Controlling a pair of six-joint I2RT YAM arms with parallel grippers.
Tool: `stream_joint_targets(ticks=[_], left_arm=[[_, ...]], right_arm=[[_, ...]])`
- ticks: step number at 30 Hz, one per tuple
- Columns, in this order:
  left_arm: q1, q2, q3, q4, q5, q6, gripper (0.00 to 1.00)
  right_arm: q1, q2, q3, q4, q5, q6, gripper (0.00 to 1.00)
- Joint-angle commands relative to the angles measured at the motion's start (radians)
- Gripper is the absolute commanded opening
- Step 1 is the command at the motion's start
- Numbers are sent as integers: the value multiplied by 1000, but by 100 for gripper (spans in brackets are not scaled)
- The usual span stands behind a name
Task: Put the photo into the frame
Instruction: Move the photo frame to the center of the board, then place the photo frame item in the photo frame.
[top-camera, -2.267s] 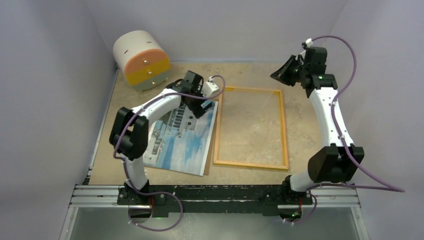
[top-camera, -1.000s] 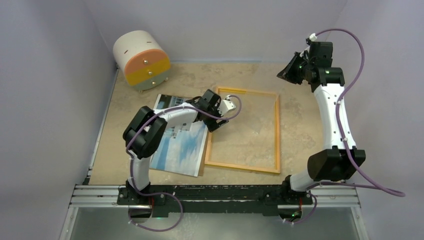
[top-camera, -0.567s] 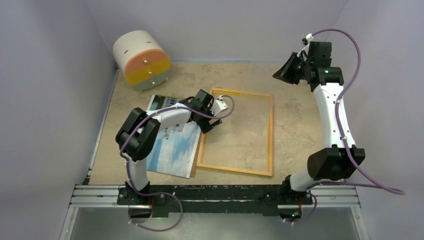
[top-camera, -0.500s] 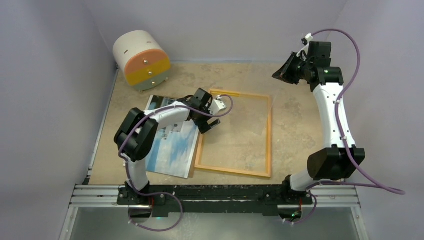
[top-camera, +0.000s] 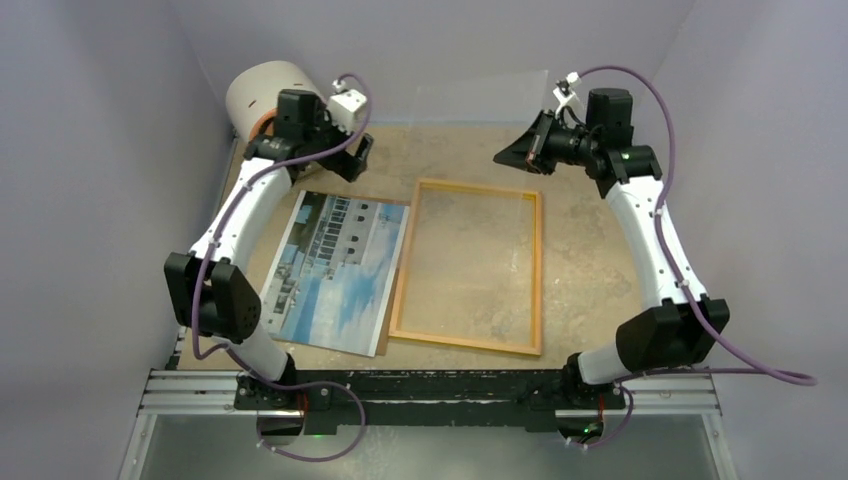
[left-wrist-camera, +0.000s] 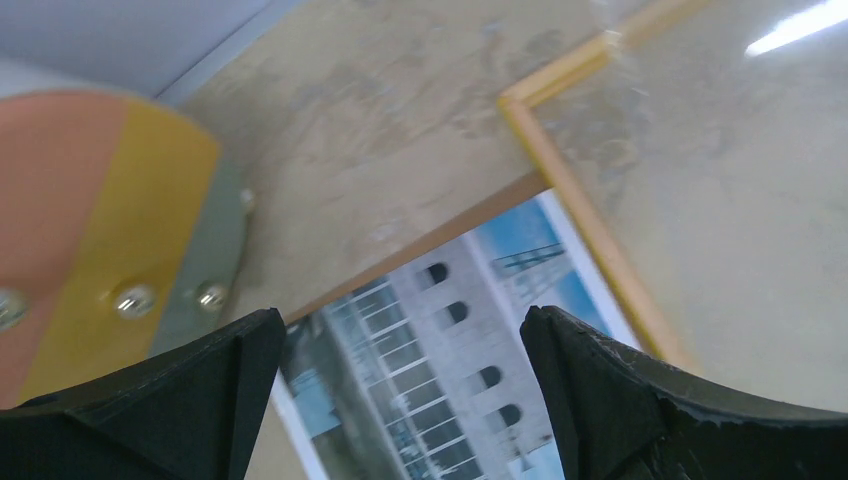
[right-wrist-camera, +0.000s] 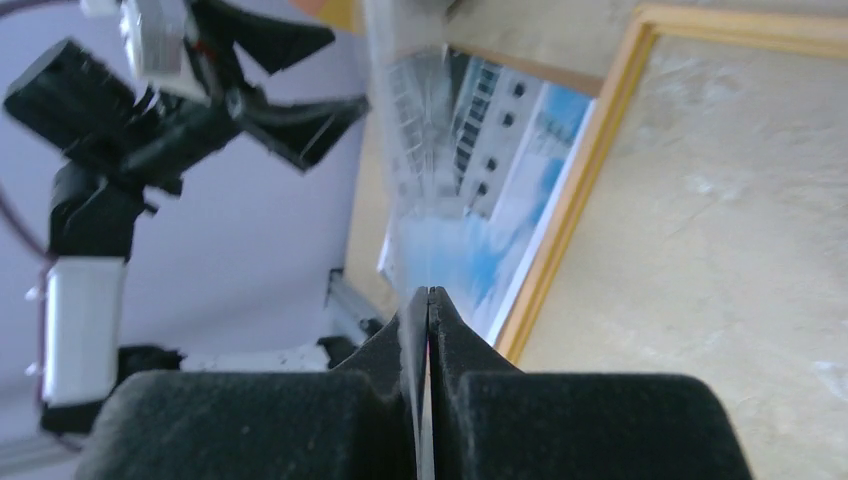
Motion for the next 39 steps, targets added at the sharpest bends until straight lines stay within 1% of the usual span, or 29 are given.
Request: stream_joint_targets(ticks=[1,3,7,10,12,14,17,20,21,23,26,29,31,36,39], left_arm=[[89,-16,-25,-18,-50,30,100],[94,-28,-72,-7,-95,63,100],[93,-56,-224,49,-108,107,100],[93,-39,-318,71,-124,136,100],[92,-21,-373,90,-146,157,100],[87,-9,-429,114,-164,171,100],[61,4,-480,150,-198,184,100],[-12,24,-506,172,-273,201,100],[-40,37,-512,187,-325,203,100],[-84,53,-530,220,-360,204,100],[-125,78,-543,260,-382,200,100],[-144,105,-535,264,-387,190,100],[-155,113,-541,273,-393,192,100],[-171,130,-555,271,-407,206,100],[-179,134,-559,268,-425,215,100]], right_arm=[[-2,-79,-147,244,-254,188,0],[-2,-67,-224,274,-253,183,0],[5,-8,-382,305,-231,103,0],[6,59,-495,324,-217,32,0],[6,97,-543,332,-176,-12,0],[6,129,-567,330,-129,-49,0],[6,155,-544,275,-15,-89,0],[6,166,-531,257,57,-97,1],[6,172,-534,260,66,-97,4],[6,190,-556,283,60,-89,14],[8,218,-607,321,46,-78,34],[8,222,-662,367,38,-59,47],[6,219,-688,387,54,-46,58],[6,214,-724,390,126,-34,72],[6,204,-740,382,192,-31,83]])
